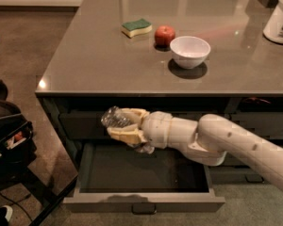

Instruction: Place water bottle into middle drawer

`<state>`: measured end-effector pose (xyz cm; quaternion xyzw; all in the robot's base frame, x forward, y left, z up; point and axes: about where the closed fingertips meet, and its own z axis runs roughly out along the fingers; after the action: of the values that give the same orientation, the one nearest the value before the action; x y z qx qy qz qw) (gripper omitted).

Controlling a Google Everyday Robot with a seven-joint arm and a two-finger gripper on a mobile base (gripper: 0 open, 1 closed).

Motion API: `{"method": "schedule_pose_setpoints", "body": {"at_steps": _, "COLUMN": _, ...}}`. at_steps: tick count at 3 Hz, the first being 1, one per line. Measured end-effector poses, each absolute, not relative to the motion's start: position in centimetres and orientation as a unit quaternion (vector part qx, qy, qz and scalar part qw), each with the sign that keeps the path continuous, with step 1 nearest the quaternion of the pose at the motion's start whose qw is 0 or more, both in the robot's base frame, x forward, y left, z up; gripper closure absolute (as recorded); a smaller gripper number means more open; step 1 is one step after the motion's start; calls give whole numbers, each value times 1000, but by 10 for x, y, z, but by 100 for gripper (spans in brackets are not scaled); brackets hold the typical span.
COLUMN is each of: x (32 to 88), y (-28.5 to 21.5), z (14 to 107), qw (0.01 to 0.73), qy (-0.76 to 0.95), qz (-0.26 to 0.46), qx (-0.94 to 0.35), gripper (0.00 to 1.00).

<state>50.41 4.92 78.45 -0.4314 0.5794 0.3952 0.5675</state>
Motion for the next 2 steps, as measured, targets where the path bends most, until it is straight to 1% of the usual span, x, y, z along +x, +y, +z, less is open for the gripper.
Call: {"method": "schedule_pose_setpoints", "body": {"at_steps": 2, "x": 514, "y": 78, "z": 692, "qw": 530, "qy": 604, "qz": 414, "qx": -428, "gripper": 100}}
